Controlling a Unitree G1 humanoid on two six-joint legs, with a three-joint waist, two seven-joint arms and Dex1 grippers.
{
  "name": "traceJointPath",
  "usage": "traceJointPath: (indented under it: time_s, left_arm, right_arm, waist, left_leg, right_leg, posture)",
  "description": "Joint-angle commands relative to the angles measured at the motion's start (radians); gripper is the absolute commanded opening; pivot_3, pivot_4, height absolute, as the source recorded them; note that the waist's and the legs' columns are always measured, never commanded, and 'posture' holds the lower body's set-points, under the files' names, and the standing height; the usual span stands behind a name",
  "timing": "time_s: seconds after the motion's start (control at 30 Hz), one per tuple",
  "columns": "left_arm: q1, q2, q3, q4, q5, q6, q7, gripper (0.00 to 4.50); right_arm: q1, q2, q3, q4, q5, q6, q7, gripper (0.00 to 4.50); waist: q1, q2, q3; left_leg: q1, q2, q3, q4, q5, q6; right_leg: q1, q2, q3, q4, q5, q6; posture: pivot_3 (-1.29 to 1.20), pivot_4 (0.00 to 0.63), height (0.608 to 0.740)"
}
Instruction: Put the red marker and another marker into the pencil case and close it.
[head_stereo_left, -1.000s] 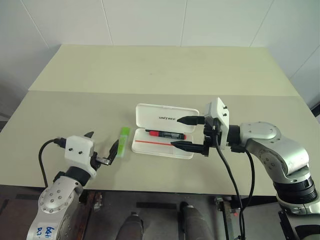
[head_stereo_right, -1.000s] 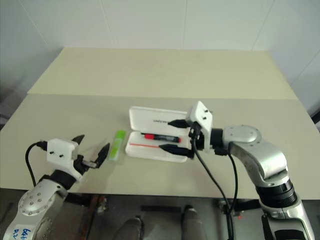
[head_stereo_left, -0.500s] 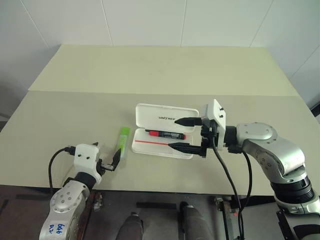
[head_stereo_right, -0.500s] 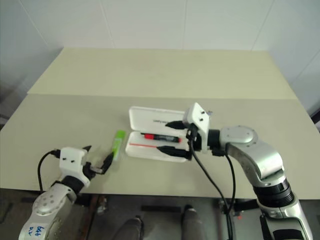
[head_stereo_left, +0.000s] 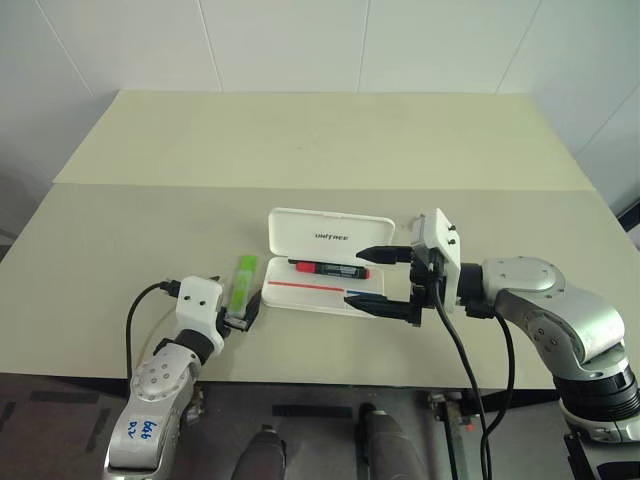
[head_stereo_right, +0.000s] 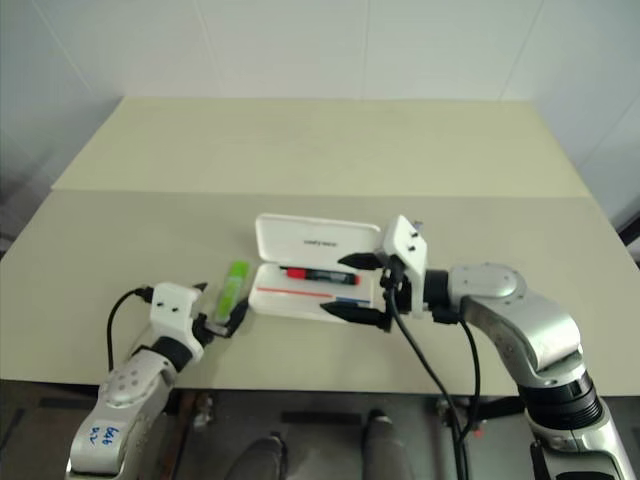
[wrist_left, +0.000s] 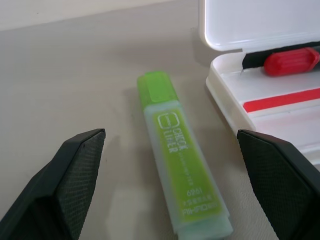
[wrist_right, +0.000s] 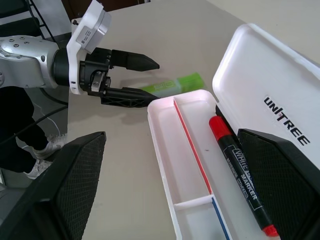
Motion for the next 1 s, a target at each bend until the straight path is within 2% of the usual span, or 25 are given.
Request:
traceJointPath:
  time_s: [0.03, 0.47, 0.57, 0.83, 1.0]
  left_arm:
    - [-0.016, 0.001, -0.005, -0.003, 0.008, 0.038, 0.004, 4.5]
    - [-0.018, 0.039, -0.021, -0.032, 0.028, 0.239, 0.009, 4.5]
    - [-0.03, 0.05, -0.029, -0.036, 0.028, 0.293, 0.009, 3.88]
    - [-0.05, 0.052, -0.024, -0.019, 0.031, 0.308, 0.012, 1.18]
    - [-0.067, 0.063, 0.005, -0.024, 0.028, 0.344, 0.017, 1.1]
  right_arm:
    - [-0.001, -0.014, -0.04, -0.044, 0.019, -0.007, -0.007, 4.47]
    - [0.011, -0.025, -0.05, -0.053, 0.022, -0.009, -0.027, 4.47]
    - [0.016, -0.022, -0.062, -0.056, 0.035, -0.011, -0.025, 4.5]
    - [0.079, 0.001, -0.104, -0.06, 0.06, -0.065, -0.012, 4.5]
    - [0.094, -0.01, -0.105, -0.06, 0.056, -0.075, -0.004, 4.5]
  waist:
    - [0.0, 0.0, 0.0]
    - [0.0, 0.0, 0.0]
    - [-0.003, 0.0, 0.0]
    - [-0.006, -0.001, -0.001]
    - [-0.01, -0.002, -0.001]
  left_leg:
    - [0.0, 0.0, 0.0, 0.0, 0.0, 0.0]
    - [0.001, 0.0, 0.0, 0.0, 0.0, 0.0]
    - [0.003, 0.0, 0.0, 0.0, 0.0, 0.0]
    - [0.005, 0.0, 0.0, 0.0, 0.0, 0.0]
    - [0.012, 0.0, 0.0, 0.0, 0.0, 0.0]
  right_leg:
    - [0.0, 0.0, 0.0, 0.0, 0.0, 0.0]
    - [0.005, 0.0, 0.0, 0.0, 0.0, 0.0]
    - [0.009, 0.0, 0.0, -0.002, 0.0, 0.0]
    - [0.01, 0.0, 0.0, -0.002, 0.0, 0.0]
    - [0.011, 0.001, 0.0, -0.003, -0.001, 0.002]
  posture:
    - [0.0, 0.15, 0.74]
    - [0.0, 0.15, 0.74]
    - [0.0, 0.15, 0.74]
    - [0.0, 0.15, 0.74]
    - [0.0, 0.15, 0.74]
